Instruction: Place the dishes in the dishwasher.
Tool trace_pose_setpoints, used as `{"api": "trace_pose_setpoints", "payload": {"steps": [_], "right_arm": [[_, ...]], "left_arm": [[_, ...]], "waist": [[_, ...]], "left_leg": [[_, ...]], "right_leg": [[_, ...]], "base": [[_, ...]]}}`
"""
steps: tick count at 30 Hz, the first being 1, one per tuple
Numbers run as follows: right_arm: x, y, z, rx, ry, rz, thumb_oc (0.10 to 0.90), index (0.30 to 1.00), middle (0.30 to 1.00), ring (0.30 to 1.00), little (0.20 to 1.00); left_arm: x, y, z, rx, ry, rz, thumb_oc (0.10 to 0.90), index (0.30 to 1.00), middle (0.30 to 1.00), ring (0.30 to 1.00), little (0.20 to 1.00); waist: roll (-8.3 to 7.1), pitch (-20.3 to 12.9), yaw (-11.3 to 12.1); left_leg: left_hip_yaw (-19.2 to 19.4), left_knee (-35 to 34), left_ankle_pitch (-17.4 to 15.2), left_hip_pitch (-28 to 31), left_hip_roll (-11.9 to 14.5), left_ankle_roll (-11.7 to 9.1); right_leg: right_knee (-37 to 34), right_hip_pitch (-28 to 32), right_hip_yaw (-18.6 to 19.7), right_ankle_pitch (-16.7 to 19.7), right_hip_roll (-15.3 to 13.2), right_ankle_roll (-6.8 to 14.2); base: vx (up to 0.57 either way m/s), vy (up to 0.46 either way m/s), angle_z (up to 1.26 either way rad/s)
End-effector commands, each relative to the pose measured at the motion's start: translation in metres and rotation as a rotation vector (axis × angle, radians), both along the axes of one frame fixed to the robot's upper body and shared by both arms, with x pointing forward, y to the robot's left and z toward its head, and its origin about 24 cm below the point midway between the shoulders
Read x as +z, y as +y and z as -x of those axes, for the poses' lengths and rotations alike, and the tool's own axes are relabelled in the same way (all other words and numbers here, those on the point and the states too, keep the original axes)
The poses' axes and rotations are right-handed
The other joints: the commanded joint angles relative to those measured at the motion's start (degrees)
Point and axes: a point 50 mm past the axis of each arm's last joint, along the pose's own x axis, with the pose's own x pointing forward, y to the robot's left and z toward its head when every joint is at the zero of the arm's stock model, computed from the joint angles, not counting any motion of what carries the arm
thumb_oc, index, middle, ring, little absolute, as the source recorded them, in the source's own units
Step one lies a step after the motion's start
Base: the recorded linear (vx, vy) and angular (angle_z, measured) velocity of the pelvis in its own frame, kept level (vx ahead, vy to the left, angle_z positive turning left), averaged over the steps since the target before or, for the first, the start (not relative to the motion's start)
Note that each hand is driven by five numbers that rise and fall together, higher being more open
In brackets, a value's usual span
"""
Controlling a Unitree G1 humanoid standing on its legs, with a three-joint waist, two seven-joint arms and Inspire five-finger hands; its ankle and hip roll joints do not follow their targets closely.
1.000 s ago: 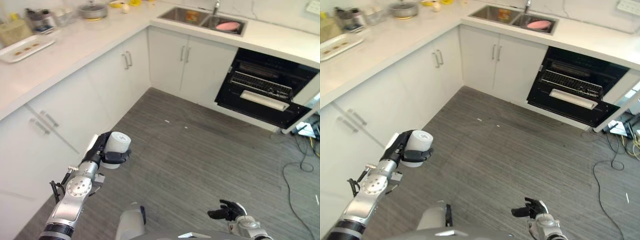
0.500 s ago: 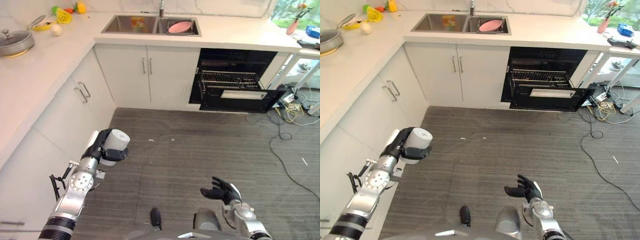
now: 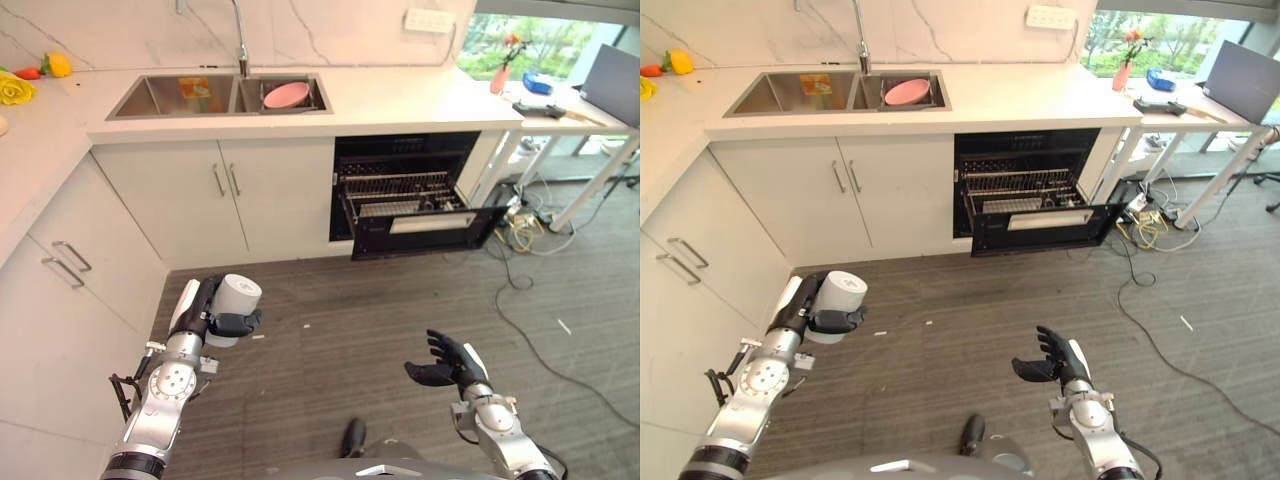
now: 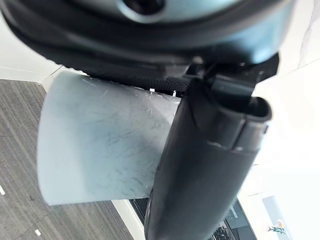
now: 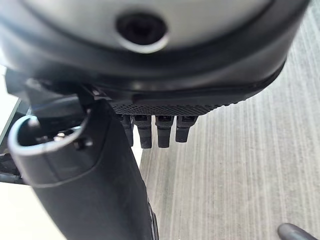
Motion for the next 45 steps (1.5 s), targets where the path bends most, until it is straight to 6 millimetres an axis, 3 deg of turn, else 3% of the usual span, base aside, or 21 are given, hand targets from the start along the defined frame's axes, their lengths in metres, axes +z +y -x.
{"api": "trace_pose_setpoints", "payload": {"steps": [1,3,5,6,7,9,11,14,19,22,24,25,26,27,29,30,33,36,37,38,45], "right_arm": [[0.071,-0.008,-0.063,0.065,-0.373,0.078,0.800,0.900,0.900,0.900,0.900],[0.089,-0.010,-0.073,0.075,-0.448,0.121,0.800,0.900,0.900,0.900,0.900],[0.098,-0.009,-0.076,0.079,-0.492,0.112,0.800,0.900,0.900,0.900,0.900],[0.098,-0.009,-0.076,0.079,-0.490,0.111,0.800,0.900,0.900,0.900,0.900],[0.108,-0.009,-0.080,0.079,-0.541,0.111,0.800,0.900,0.900,0.900,0.900],[0.113,-0.006,-0.082,0.097,-0.559,0.118,0.800,0.900,0.900,0.900,0.900],[0.113,-0.003,-0.083,0.117,-0.562,0.119,0.800,0.900,0.900,0.900,0.900],[0.116,-0.001,-0.085,0.138,-0.576,0.124,0.800,0.900,0.900,0.900,0.900],[0.109,-0.006,-0.074,0.131,-0.538,0.132,0.800,0.900,0.900,0.900,0.900],[0.099,-0.013,-0.063,0.084,-0.489,0.133,0.800,0.900,0.900,0.900,0.900],[0.099,-0.013,-0.062,0.083,-0.488,0.132,0.800,0.900,0.900,0.900,0.900],[0.092,-0.009,-0.060,0.060,-0.471,0.094,0.800,0.900,0.900,0.900,0.900],[0.092,-0.006,-0.059,0.045,-0.480,0.071,0.800,0.900,0.900,0.900,0.900],[0.093,-0.001,-0.060,0.024,-0.496,0.019,0.800,0.900,0.900,0.900,0.900],[0.094,0.003,-0.061,0.038,-0.503,0.005,0.800,0.900,0.900,0.900,0.900],[0.100,0.008,-0.065,0.064,-0.530,0.009,0.800,0.900,0.900,0.900,0.900],[0.110,0.012,-0.068,0.079,-0.582,0.010,0.800,0.900,0.900,0.900,0.900],[0.125,0.005,-0.067,0.065,-0.650,0.031,0.800,0.900,0.900,0.900,0.900],[0.125,0.005,-0.067,0.064,-0.650,0.031,0.800,0.900,0.900,0.900,0.900],[0.127,0.002,-0.065,0.043,-0.663,0.031,0.800,0.900,0.900,0.900,0.900],[0.123,-0.006,-0.055,0.023,-0.647,0.029,0.800,0.900,0.900,0.900,0.900]], "left_arm": [[0.065,-0.001,-0.031,-0.040,-0.338,-0.022,0.400,0.300,0.300,0.300,0.300],[0.062,-0.005,-0.031,-0.017,-0.344,0.028,0.400,0.300,0.300,0.300,0.300],[0.058,-0.007,-0.030,-0.011,-0.337,0.042,0.400,0.300,0.300,0.300,0.300],[0.058,-0.006,-0.030,-0.011,-0.336,0.042,0.400,0.300,0.300,0.300,0.300],[0.058,-0.009,-0.029,-0.023,-0.341,0.048,0.400,0.300,0.300,0.300,0.300],[0.058,-0.008,-0.029,-0.016,-0.341,0.044,0.400,0.300,0.300,0.300,0.300],[0.058,-0.007,-0.029,-0.005,-0.343,0.046,0.400,0.300,0.300,0.300,0.300],[0.059,-0.008,-0.032,-0.004,-0.356,0.041,0.400,0.300,0.300,0.300,0.300],[0.059,-0.011,-0.032,-0.039,-0.342,0.027,0.400,0.300,0.300,0.300,0.300],[0.061,-0.019,-0.040,-0.097,-0.333,0.022,0.400,0.300,0.300,0.300,0.300],[0.060,-0.019,-0.040,-0.098,-0.333,0.022,0.400,0.300,0.300,0.300,0.300],[0.062,-0.022,-0.043,-0.126,-0.326,0.008,0.400,0.300,0.300,0.300,0.300],[0.065,-0.023,-0.044,-0.142,-0.333,-0.010,0.400,0.300,0.300,0.300,0.300],[0.077,-0.023,-0.048,-0.199,-0.360,-0.111,0.400,0.300,0.300,0.300,0.300],[0.081,-0.024,-0.048,-0.210,-0.375,-0.132,0.400,0.300,0.300,0.300,0.300],[0.085,-0.023,-0.049,-0.211,-0.387,-0.158,0.400,0.300,0.300,0.300,0.300],[0.085,-0.022,-0.047,-0.205,-0.384,-0.163,0.400,0.300,0.300,0.300,0.300],[0.083,-0.026,-0.045,-0.207,-0.394,-0.132,0.400,0.300,0.300,0.300,0.300],[0.083,-0.026,-0.045,-0.208,-0.395,-0.132,0.400,0.300,0.300,0.300,0.300],[0.084,-0.029,-0.046,-0.215,-0.403,-0.119,0.400,0.300,0.300,0.300,0.300],[0.083,-0.040,-0.052,-0.251,-0.408,-0.080,0.400,0.300,0.300,0.300,0.300]], "waist": [[1.56,1.59,-0.06],[1.03,4.09,2.27],[0.90,4.35,2.72],[1.00,4.13,2.86],[0.61,4.77,2.79],[0.44,5.26,3.39],[1.34,5.41,3.95],[2.45,5.80,3.62],[3.60,3.89,3.22],[2.35,2.13,1.96],[2.18,2.08,2.10],[1.14,1.44,1.59],[1.12,1.27,1.26],[0.33,1.27,0.64],[0.53,1.51,0.26],[1.09,2.56,-0.65],[1.80,2.78,-0.82],[1.79,3.35,-1.94],[1.91,3.33,-1.90],[1.13,3.58,-2.45],[0.32,1.45,-2.46]], "left_leg": [[-2.19,9.63,14.82,2.78,4.55,-2.42],[-0.65,12.88,11.06,-6.15,5.34,-1.41],[1.62,2.12,9.89,-7.69,5.07,0.73],[0.89,1.73,9.02,-6.97,4.83,-0.16],[2.97,-9.86,7.72,-9.82,7.45,0.23],[1.70,-22.87,11.22,-10.60,5.20,1.18],[-2.46,-35.60,16.47,-9.36,3.79,-0.42],[-5.18,-43.69,20.54,-10.21,4.88,-2.80],[-3.94,-43.80,22.49,-7.95,6.20,-3.33],[-1.90,-41.18,19.95,-7.65,4.61,-1.15],[-1.73,-41.08,19.79,-7.63,4.43,-1.02],[-1.05,-40.83,17.11,-5.98,1.64,1.64],[-0.85,-40.98,16.31,-5.31,0.90,2.46],[-0.37,-41.40,13.66,-3.16,-2.11,4.99],[-0.22,-41.78,12.96,-2.11,-3.26,6.21],[0.33,-43.48,11.45,1.24,-4.93,7.83],[2.18,-45.08,9.92,4.16,-5.34,8.55],[1.29,-45.67,8.19,6.66,-6.04,8.38],[1.31,-45.59,8.34,6.47,-5.87,8.37],[1.16,-44.95,6.83,7.36,-6.39,7.79],[1.30,-44.02,6.06,7.16,-6.01,7.67]], "right_leg": [[-6.59,7.43,0.37,-8.57,2.99,4.49],[-6.59,11.54,2.31,-10.85,2.30,4.48],[-6.59,11.90,2.37,-10.20,0.66,6.19],[-6.59,12.42,3.34,-11.06,0.88,6.48],[-6.59,14.00,3.60,-12.10,-0.93,7.64],[-6.59,14.52,4.43,-11.59,-1.79,8.48],[-6.59,15.91,5.95,-12.51,-1.57,9.27],[-6.59,17.69,8.53,-13.73,-1.42,9.90],[-6.59,19.03,10.59,-14.61,-2.06,11.17],[-4.56,19.79,11.06,-14.47,-6.26,13.55],[-4.28,19.65,11.13,-14.65,-6.54,13.70],[1.95,17.39,12.04,-14.11,-10.19,15.06],[4.24,16.38,12.25,-13.23,-10.97,15.21],[12.94,12.49,13.85,-9.86,-13.90,15.92],[17.67,9.79,15.32,-7.39,-14.88,15.96],[26.04,5.19,16.32,-4.17,-15.98,15.30],[28.77,1.70,13.46,-5.55,-16.15,15.14],[18.27,-2.15,12.32,-10.10,-9.84,13.68],[17.77,-2.09,12.24,-9.66,-9.63,13.57],[8.01,-0.29,12.64,-9.60,-8.65,14.79],[0.98,2.93,15.20,-6.18,-7.26,15.23]], "base": [[0.29,-0.117,-0.57],[0.32,0.015,-0.36],[0.23,0.157,-0.37],[0.25,0.208,-0.49],[0.33,0.198,-0.52],[0.27,0.271,-0.33],[0.24,0.196,-0.32],[0.32,0.231,-0.74],[0.23,0.232,-0.65],[0.28,0.429,-0.30],[0.17,0.316,-0.01],[0.23,0.482,-0.03],[0.37,0.835,-0.16],[0.24,0.631,-0.18],[0.15,0.487,-0.09],[0.09,0.342,-0.01],[0.19,0.342,-0.08],[0.21,0.119,-0.13],[0.17,-0.006,0.10],[0.10,-0.011,0.21],[0.11,-0.056,0.20]]}}
